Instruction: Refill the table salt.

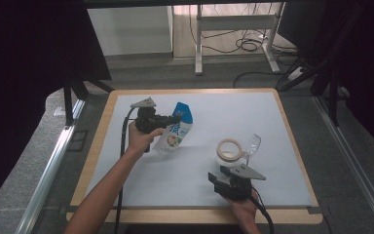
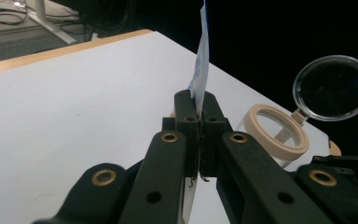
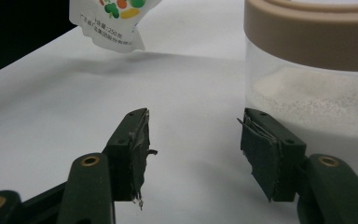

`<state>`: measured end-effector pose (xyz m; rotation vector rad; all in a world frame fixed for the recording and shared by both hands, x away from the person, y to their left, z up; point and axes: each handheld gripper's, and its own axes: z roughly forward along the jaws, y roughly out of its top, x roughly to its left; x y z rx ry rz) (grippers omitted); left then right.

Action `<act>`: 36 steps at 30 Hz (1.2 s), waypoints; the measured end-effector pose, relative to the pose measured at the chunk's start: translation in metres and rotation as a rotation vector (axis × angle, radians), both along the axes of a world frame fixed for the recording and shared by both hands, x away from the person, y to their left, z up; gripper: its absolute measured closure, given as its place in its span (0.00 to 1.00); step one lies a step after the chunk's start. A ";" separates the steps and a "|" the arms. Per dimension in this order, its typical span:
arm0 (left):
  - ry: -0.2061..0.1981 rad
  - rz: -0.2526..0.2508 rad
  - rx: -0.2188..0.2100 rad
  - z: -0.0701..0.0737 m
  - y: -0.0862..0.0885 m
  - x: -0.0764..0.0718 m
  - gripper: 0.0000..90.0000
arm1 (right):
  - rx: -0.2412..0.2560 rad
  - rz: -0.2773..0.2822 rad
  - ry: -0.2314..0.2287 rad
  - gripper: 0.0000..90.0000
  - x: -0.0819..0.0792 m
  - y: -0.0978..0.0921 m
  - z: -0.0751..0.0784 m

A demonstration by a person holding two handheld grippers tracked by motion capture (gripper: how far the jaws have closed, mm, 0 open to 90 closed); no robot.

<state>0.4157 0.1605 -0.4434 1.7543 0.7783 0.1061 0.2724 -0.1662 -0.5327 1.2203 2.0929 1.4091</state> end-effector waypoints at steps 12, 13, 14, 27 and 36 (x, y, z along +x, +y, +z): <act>-0.005 0.097 0.000 -0.013 0.029 -0.006 0.99 | -0.001 0.007 0.006 0.47 0.000 0.002 -0.002; -0.006 0.106 -0.004 -0.014 0.032 -0.007 0.99 | -0.001 0.007 0.007 0.47 0.000 0.002 -0.002; -0.008 0.114 -0.002 -0.014 0.034 -0.008 0.99 | -0.002 0.008 0.008 0.47 0.000 0.002 -0.002; -0.029 0.189 -0.025 -0.022 0.063 -0.029 0.99 | -0.001 0.000 0.014 0.47 0.001 0.000 -0.002; -0.052 0.216 0.002 -0.023 0.074 -0.040 0.98 | 0.006 -0.008 0.009 0.46 0.001 -0.002 0.000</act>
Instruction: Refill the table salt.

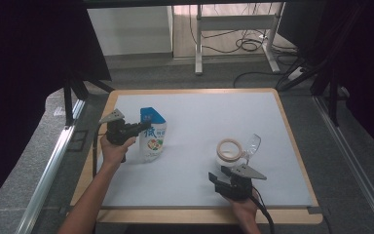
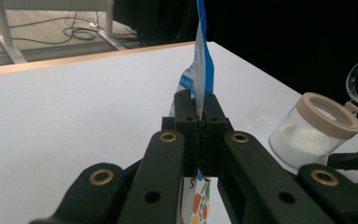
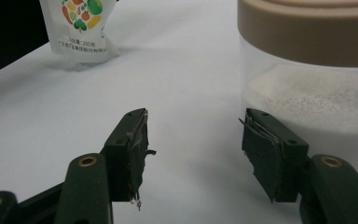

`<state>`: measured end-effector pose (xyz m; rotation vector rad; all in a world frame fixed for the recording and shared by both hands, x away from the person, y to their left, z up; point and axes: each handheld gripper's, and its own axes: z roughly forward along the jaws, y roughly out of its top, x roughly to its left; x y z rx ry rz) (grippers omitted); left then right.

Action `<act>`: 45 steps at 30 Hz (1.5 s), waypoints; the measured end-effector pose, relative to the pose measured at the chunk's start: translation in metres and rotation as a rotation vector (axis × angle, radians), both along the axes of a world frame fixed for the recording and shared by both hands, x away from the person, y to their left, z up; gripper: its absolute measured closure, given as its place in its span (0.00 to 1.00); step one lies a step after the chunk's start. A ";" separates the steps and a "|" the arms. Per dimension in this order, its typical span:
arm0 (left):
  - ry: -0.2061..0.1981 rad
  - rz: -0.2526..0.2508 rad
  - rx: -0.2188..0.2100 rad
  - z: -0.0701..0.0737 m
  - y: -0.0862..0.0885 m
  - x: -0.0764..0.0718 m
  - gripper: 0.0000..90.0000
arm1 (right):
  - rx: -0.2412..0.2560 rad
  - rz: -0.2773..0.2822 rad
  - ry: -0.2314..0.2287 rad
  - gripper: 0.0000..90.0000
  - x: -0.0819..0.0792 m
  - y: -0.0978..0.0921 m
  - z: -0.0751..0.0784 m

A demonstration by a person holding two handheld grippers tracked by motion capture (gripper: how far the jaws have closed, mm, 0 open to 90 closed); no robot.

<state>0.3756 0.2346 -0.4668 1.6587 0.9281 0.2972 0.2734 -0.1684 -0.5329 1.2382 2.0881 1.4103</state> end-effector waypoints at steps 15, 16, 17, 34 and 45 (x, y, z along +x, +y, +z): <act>-0.024 0.036 0.008 -0.009 0.022 -0.024 0.97 | 0.006 -0.006 -0.008 0.45 -0.001 -0.002 0.002; -0.025 0.037 0.006 -0.010 0.022 -0.025 0.97 | 0.007 -0.005 -0.007 0.45 -0.001 -0.002 0.002; -0.026 0.038 0.005 -0.010 0.022 -0.025 0.97 | 0.008 -0.006 -0.008 0.45 -0.001 -0.002 0.002; -0.027 0.058 0.022 -0.022 0.020 -0.032 0.58 | 0.014 -0.006 -0.005 0.45 -0.002 -0.002 0.002; 0.016 0.065 0.082 -0.037 0.016 -0.043 0.44 | 0.007 0.008 -0.013 0.45 -0.003 0.001 0.004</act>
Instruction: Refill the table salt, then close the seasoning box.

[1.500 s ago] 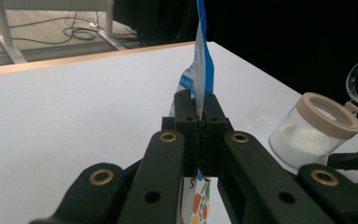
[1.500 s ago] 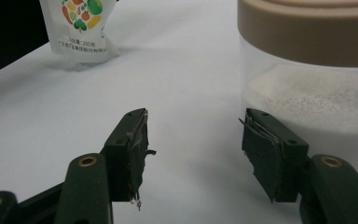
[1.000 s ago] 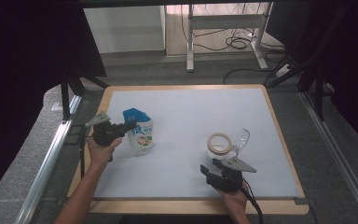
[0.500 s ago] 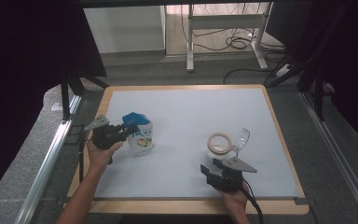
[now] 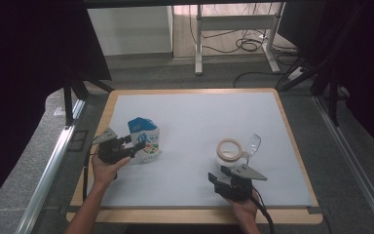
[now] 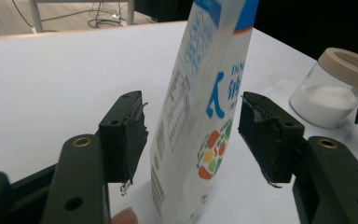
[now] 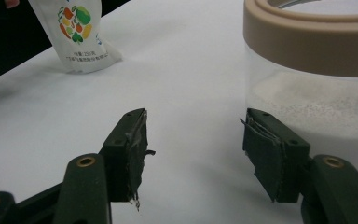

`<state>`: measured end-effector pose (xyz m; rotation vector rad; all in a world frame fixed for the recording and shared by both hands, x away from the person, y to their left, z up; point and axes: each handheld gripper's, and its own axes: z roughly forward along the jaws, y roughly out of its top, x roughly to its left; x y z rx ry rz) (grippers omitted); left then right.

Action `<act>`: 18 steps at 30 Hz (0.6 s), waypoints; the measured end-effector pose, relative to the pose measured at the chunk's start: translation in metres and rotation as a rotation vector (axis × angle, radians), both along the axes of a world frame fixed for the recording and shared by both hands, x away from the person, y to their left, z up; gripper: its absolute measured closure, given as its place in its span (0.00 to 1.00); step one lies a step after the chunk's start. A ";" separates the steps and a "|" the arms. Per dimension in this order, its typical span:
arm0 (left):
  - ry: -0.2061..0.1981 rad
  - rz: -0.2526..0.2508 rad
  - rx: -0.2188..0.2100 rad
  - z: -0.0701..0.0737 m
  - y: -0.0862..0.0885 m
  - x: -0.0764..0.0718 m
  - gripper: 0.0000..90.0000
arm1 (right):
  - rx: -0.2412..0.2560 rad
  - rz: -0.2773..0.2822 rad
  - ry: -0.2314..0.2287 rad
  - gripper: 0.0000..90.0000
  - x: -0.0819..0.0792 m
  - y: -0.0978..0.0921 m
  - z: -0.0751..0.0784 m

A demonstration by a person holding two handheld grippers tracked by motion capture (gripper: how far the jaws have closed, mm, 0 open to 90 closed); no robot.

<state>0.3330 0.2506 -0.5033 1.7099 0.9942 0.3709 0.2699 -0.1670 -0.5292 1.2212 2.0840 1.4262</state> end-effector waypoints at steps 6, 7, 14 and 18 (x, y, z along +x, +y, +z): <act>0.022 0.009 0.006 -0.008 0.002 -0.004 0.43 | 0.004 0.007 -0.005 0.45 -0.002 -0.002 0.004; 0.028 0.010 0.006 -0.009 0.002 -0.004 0.43 | 0.006 0.009 -0.003 0.45 -0.003 -0.003 0.005; 0.055 0.011 0.009 -0.015 0.005 -0.010 0.42 | -0.010 0.022 -0.057 0.70 -0.015 -0.010 0.012; 0.066 0.009 0.014 -0.019 0.005 -0.012 0.41 | -0.036 0.031 -0.094 0.89 -0.023 -0.022 0.021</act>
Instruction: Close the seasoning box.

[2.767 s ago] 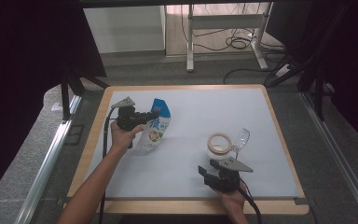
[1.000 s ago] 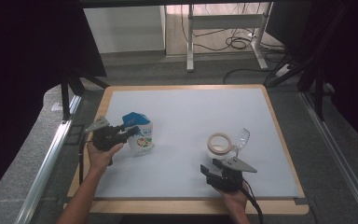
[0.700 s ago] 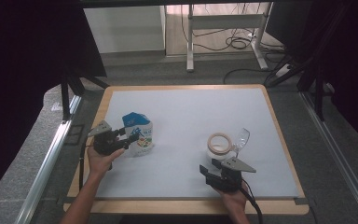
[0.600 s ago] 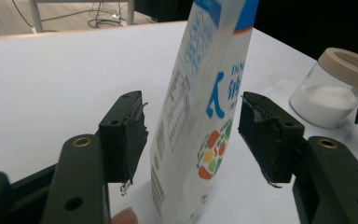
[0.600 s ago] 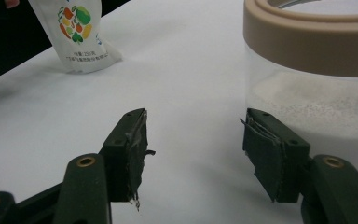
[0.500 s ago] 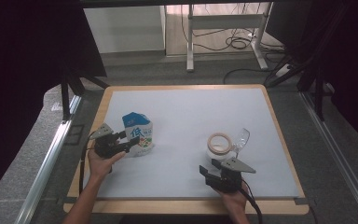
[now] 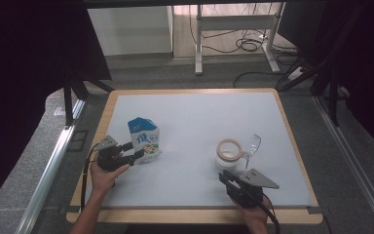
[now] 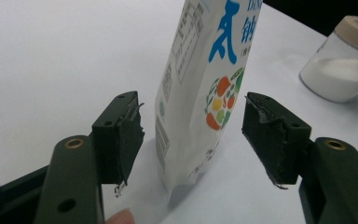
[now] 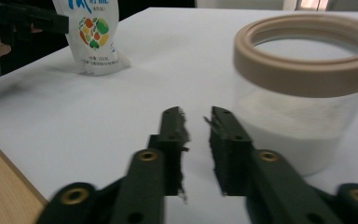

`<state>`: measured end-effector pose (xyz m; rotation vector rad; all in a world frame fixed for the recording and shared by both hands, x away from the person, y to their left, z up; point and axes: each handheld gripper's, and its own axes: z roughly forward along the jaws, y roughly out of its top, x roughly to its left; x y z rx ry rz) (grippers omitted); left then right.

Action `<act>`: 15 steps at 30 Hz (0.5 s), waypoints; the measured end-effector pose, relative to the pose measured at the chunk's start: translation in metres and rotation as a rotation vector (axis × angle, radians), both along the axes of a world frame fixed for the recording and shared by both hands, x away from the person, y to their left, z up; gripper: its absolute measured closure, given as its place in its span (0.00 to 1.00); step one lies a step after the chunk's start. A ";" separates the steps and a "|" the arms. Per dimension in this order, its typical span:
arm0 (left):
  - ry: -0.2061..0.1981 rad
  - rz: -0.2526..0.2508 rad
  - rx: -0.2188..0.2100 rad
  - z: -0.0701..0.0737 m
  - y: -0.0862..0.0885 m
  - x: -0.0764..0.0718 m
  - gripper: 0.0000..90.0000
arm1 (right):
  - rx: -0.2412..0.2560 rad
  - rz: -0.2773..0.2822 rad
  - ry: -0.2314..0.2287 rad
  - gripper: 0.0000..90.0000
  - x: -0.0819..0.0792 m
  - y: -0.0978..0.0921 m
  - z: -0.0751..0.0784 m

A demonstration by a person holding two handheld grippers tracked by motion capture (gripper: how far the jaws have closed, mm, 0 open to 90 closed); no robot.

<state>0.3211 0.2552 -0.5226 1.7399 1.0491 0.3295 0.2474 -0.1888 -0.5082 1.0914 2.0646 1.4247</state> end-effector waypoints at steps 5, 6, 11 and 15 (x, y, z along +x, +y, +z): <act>0.001 0.000 -0.004 -0.003 0.000 -0.003 0.41 | 0.008 -0.027 -0.020 1.00 -0.003 -0.025 0.009; 0.002 -0.001 -0.005 -0.004 0.000 -0.003 0.41 | 0.011 -0.032 -0.021 1.00 -0.002 -0.029 0.010; 0.010 -0.009 0.016 -0.006 -0.001 -0.005 0.41 | 0.034 -0.066 -0.028 1.00 0.000 -0.045 0.015; 0.021 -0.022 0.008 -0.008 -0.002 -0.005 0.41 | 0.043 -0.111 -0.041 1.00 0.002 -0.059 0.019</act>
